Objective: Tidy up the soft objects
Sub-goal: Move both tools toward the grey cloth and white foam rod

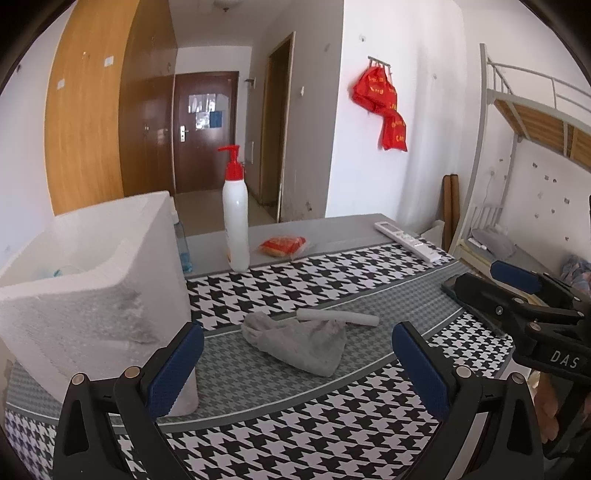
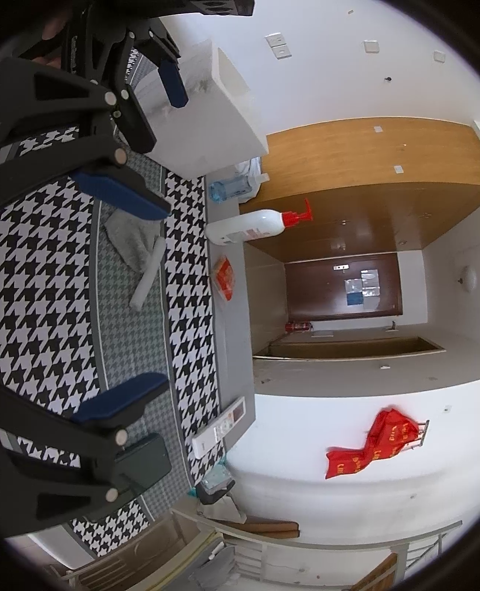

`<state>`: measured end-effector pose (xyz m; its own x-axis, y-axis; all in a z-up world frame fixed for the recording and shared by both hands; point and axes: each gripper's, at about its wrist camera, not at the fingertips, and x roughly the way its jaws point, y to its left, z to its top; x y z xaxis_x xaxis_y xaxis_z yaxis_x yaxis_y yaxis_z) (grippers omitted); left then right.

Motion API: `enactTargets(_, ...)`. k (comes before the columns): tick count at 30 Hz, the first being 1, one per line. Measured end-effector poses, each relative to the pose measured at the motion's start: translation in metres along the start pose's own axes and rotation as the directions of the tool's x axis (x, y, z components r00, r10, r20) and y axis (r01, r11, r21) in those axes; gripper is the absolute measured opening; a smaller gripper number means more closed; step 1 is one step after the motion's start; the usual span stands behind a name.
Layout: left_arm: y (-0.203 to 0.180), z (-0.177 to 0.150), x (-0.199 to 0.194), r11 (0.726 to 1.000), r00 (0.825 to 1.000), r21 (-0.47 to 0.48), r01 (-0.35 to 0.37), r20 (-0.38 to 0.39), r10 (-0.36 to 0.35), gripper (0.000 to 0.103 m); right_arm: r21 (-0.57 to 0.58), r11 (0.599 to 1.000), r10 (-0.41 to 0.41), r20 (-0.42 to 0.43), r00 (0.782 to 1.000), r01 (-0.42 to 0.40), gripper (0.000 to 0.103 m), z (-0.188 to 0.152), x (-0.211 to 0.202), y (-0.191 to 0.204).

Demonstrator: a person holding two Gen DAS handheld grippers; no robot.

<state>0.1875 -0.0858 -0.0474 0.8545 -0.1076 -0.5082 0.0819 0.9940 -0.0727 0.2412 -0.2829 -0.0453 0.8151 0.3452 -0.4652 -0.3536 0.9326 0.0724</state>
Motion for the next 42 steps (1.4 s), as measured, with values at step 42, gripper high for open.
enactTargets(42,-0.009,-0.009,0.064,0.993,0.986,-0.073,-0.093,-0.144,0.082,0.102,-0.048,0.997,0.046,-0.128,0.991,-0.052,0.088,-0.005,0.049,-0.022)
